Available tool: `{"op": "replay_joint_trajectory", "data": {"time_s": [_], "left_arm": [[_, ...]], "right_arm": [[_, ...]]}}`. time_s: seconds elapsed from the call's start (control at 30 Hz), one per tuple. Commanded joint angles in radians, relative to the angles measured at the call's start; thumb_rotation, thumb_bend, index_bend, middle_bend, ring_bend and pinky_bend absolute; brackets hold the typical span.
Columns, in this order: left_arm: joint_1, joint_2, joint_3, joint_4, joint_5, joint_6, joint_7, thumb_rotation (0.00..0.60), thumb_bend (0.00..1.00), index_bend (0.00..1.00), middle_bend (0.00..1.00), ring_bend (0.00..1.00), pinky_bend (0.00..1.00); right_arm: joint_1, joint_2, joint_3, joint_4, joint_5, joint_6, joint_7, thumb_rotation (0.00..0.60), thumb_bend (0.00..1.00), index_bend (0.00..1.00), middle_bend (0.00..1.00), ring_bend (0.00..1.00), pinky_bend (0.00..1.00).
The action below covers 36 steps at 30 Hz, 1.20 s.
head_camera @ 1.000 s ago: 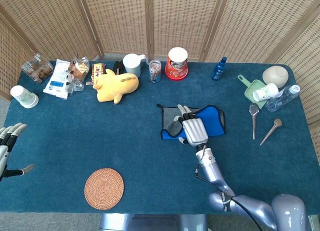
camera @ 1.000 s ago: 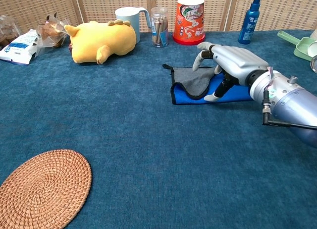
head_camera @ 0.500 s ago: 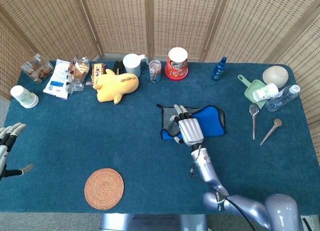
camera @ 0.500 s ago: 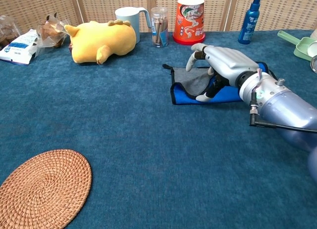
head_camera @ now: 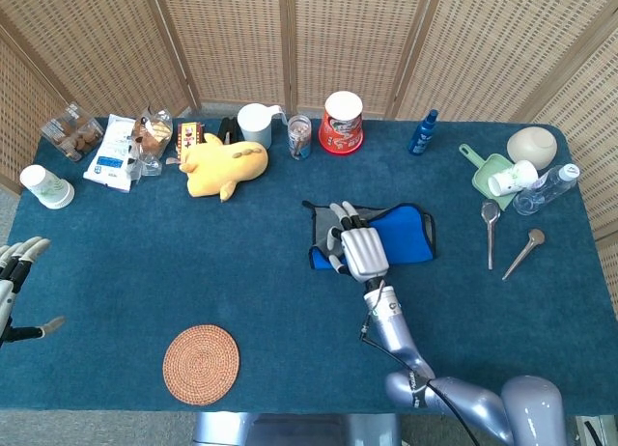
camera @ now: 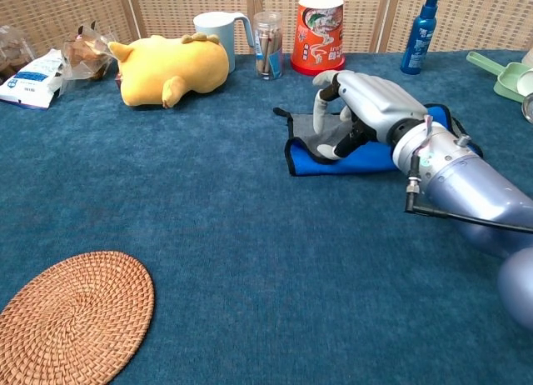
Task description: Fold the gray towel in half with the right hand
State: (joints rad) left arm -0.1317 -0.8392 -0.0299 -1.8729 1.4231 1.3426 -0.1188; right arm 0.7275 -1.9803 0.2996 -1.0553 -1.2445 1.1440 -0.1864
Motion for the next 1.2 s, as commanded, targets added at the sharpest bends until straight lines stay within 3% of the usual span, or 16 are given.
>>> {"op": "replay_joint_trajectory", "data": {"time_s": [0.03,0.2,0.3,0.4,0.63,0.97,1.2], "left_arm": [[0.001,0.001,0.0,0.0,0.0,0.0,-0.003,0.6,0.11,0.0,0.0,0.0,0.0],[0.002,0.004,0.0,0.002,0.002,0.001,-0.011,0.6,0.11,0.0,0.0,0.0,0.0],[0.001,0.005,-0.001,0.004,0.0,0.001,-0.015,0.6,0.11,0.0,0.0,0.0,0.0],[-0.002,0.005,0.001,0.003,0.003,-0.005,-0.013,0.6,0.11,0.0,0.0,0.0,0.0],[0.001,0.005,0.002,0.001,0.006,0.001,-0.013,0.6,0.11,0.0,0.0,0.0,0.0],[-0.002,0.007,0.001,0.005,0.004,-0.006,-0.02,0.6,0.11,0.0,0.0,0.0,0.0],[-0.004,0.007,-0.001,0.006,0.0,-0.009,-0.024,0.6,0.11,0.0,0.0,0.0,0.0]], "right_arm": [[0.001,-0.007,-0.001,0.006,-0.002,0.001,0.002,0.6,0.28,0.59,0.15,0.08,0.34],[-0.004,-0.012,-0.007,0.006,0.001,-0.006,0.004,0.6,0.3,0.56,0.15,0.08,0.34],[-0.014,0.004,-0.018,-0.028,0.002,-0.016,0.005,0.6,0.33,0.41,0.12,0.07,0.34],[-0.018,0.023,-0.027,-0.065,-0.011,-0.014,-0.008,0.6,0.28,0.28,0.1,0.06,0.34],[-0.013,0.029,-0.021,-0.094,-0.001,-0.024,-0.04,0.6,0.26,0.16,0.09,0.04,0.34],[-0.004,0.007,-0.002,-0.054,0.038,-0.047,-0.064,0.6,0.19,0.15,0.06,0.01,0.31],[0.009,-0.007,0.019,-0.037,0.049,-0.043,-0.071,0.6,0.21,0.25,0.07,0.01,0.31]]}}
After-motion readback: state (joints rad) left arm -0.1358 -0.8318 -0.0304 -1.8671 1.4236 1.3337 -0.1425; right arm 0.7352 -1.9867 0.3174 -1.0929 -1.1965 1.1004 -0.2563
